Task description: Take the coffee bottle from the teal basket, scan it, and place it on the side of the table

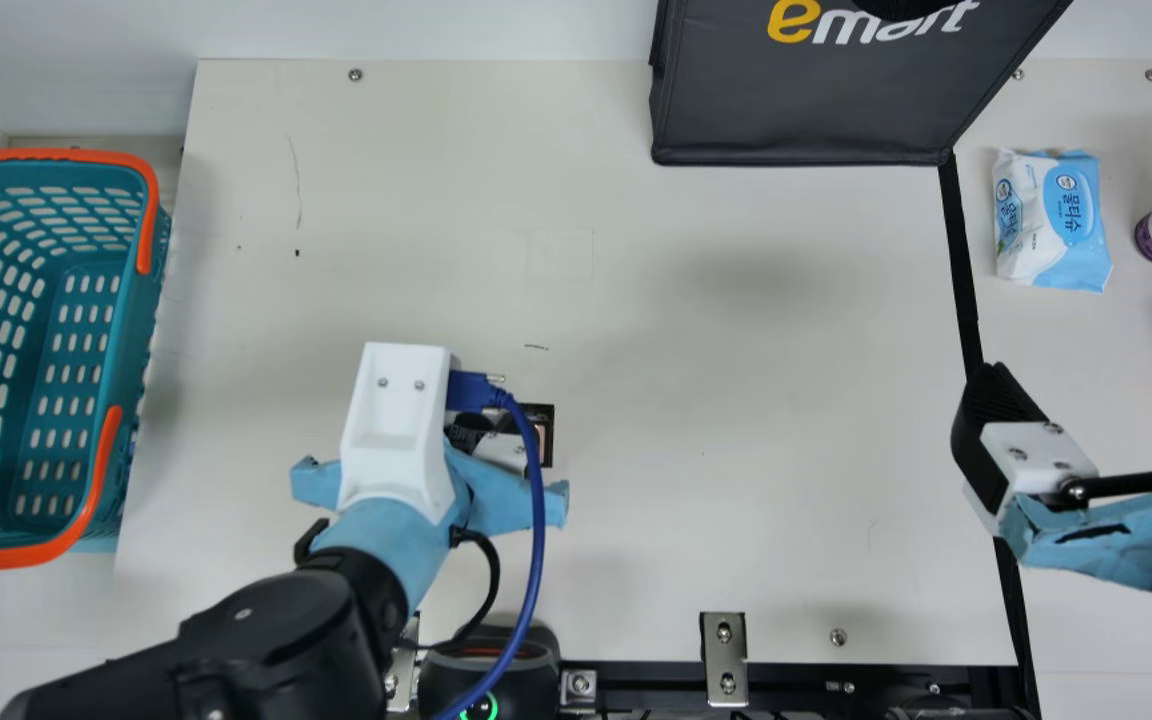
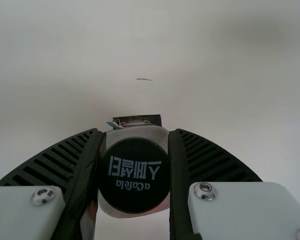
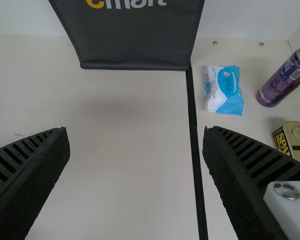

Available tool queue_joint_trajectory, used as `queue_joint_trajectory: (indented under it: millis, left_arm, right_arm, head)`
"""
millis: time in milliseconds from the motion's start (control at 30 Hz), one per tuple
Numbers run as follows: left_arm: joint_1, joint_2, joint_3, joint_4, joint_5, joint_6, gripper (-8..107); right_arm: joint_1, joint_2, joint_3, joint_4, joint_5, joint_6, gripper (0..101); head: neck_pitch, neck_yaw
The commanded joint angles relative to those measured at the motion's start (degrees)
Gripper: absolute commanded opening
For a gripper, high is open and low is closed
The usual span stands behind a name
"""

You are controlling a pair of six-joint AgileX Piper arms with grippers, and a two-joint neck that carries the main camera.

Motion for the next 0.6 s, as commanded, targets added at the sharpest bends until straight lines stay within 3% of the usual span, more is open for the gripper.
queue_joint_trajectory:
  millis: [0,567]
  left_arm:
    - [0.0,-1.4,0.6,-0.7,-1.1,3.3,-8]
    - [6.8,-10.4,5.6,-14.2,-11.4,35.8,-8]
  right_arm:
    - [0.0,0.0,0.0,0.0,0.0,0.0,95]
    - [0.0,0.0,0.0,0.0,0.0,0.0,95]
  head:
    - [-1.7,0.1]
    - [-1.7,0.1]
